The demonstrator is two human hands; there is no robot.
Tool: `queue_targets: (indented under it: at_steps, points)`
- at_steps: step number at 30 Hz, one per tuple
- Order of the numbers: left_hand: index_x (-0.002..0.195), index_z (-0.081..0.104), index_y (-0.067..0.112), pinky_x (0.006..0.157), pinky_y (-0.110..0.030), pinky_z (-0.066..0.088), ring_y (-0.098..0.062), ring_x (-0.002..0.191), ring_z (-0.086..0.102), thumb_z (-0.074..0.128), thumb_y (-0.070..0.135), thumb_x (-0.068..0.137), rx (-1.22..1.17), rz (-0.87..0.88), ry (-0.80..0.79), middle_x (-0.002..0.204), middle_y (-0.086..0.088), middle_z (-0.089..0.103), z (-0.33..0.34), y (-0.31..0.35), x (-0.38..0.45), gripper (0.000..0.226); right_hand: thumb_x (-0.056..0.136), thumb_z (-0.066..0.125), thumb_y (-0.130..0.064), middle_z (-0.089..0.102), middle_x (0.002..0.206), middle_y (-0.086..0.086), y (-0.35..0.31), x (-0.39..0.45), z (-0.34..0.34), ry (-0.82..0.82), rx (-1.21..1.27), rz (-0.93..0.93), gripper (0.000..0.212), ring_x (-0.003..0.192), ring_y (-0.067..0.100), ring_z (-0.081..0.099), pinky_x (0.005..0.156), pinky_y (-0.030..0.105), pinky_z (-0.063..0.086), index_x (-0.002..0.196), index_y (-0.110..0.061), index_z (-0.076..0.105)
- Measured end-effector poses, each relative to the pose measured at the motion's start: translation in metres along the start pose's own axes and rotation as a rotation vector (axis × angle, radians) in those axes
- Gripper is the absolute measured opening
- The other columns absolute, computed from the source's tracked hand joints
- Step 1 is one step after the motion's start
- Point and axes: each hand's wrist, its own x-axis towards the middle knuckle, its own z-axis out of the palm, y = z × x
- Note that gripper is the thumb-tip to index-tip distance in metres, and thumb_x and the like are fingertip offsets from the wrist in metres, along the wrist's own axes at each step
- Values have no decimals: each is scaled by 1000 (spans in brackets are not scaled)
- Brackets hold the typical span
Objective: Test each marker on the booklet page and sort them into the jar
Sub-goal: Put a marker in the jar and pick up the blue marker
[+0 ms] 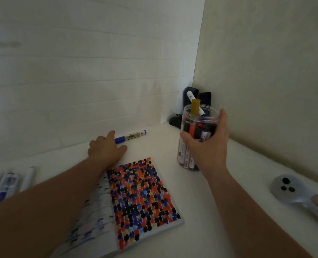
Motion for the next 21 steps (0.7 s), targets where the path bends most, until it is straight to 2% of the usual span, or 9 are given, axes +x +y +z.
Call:
queue_targets:
  at_steps: [2,5,7,9,11,13,16,19,21]
  points:
    - [150,38,34,104,-50,41,-43,129,40,50,65,95,55,-20,4,142,-17,44,-1,5,1,64,64,90,-50,36,148,-4,-1,1,-3,-9,-13,7,124,137,20,45,111,56,44,157,-50,8]
    - [115,58,31,94,-46,45,-38,114,48,51,67,93,63,-33,-24,120,-10,53,-3,4,10,42,65,88,-54,28,152,0,-9,4,-15,42,-66,-20,123,140,21,37,114,55,41,159,-46,7]
    - [103,62,20,83,-42,53,-30,92,58,53,65,91,58,0,-4,97,-6,59,-5,1,15,47,73,81,-56,34,148,4,-19,2,-21,103,-161,-169,110,134,20,40,110,49,44,159,-39,15]
    - [101,59,16,74,-40,55,-25,80,59,55,56,96,-16,37,30,89,-6,60,-12,2,9,41,83,69,-53,47,135,7,-32,-9,-19,106,-253,-394,84,122,22,48,99,44,48,154,-30,31]
    - [102,55,15,69,-38,53,-24,78,58,56,47,100,-162,72,71,91,-7,61,-25,6,-5,31,91,61,-45,56,115,-1,-44,-25,-7,-64,-241,-513,56,104,15,53,88,40,54,143,-27,47]
    - [101,52,19,63,-36,49,-23,76,59,59,41,100,-356,116,116,90,-5,62,-38,12,-26,23,96,56,-44,57,97,-13,-54,-45,8,-345,-249,-571,36,88,4,54,80,33,54,129,-30,60]
    - [103,55,22,67,-35,48,-21,80,61,65,29,99,-738,217,87,94,-1,73,-56,17,-71,14,95,47,-64,67,84,-15,-64,-70,22,-709,-197,-398,42,81,3,62,73,29,54,108,-33,73]
    - [110,58,13,76,-34,51,-16,84,64,61,10,100,-1089,313,-164,99,-4,78,-72,8,-117,11,81,46,-77,71,81,-8,-67,-81,29,-828,27,-47,66,69,5,66,65,29,55,125,-34,67]
    - [106,59,13,78,-36,56,-18,85,67,64,5,97,-1039,381,-207,95,-5,77,-75,-7,-135,13,86,53,-65,64,73,-2,-69,-84,29,-859,283,137,60,57,10,58,53,25,47,130,-25,63]
